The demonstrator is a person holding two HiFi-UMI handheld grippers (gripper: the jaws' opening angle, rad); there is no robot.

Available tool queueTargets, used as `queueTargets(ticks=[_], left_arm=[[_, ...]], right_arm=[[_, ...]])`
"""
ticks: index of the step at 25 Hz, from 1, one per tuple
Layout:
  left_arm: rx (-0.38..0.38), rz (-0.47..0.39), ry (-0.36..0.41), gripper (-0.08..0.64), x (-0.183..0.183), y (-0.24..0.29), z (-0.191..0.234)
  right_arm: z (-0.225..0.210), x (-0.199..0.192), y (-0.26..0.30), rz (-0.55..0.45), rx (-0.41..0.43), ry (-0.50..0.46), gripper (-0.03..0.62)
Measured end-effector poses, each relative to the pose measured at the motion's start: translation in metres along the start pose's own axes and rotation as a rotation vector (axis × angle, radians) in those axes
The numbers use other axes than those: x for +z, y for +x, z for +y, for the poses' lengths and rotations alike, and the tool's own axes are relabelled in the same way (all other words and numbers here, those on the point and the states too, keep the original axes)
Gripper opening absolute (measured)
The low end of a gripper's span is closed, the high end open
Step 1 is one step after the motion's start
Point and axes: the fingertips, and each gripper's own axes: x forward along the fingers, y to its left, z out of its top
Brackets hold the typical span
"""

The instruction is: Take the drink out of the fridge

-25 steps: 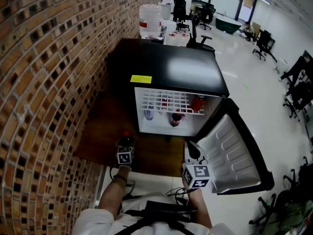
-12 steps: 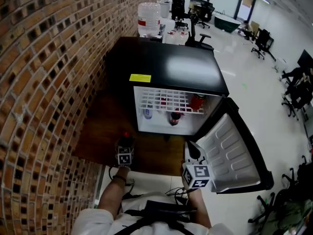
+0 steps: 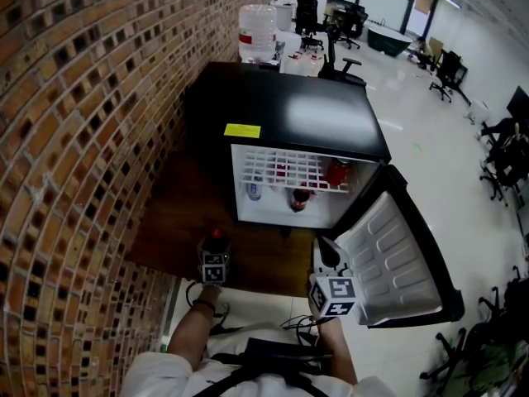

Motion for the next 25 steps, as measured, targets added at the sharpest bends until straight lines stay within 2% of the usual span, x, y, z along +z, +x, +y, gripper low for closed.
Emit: queueTargets(ticks=[13,14,16,19,25], left_arm=[[-0.005,0.026,0.006,0.316,-0.002,0.0,0.0],[-0.009,0.03,0.0,0.323,-0.002,0.001,0.0],[-0.015,0.036,-0.013,0.381,-0.003,0.0,-0.001],[-0.021,0.028,-0.02,0.411,-0.002,-0.004,-0.003],[-0.028,-0.026,-0.009,0.414,0.019,-0.027,-0.006]], right_arm=[[0.001,0.002,-0.004,-0.01,0.001,0.006,0.011],[0.001,0.002,-0.005,-0.013,0.0,0.005,0.011],[0.002,0.002,-0.005,-0.014,0.001,0.003,0.011],[0.002,0.001,-0.007,-0.012,0.002,0.005,0.011],[0.001,-0.001,-0.01,-0.01,-0.005,0.01,0.011]])
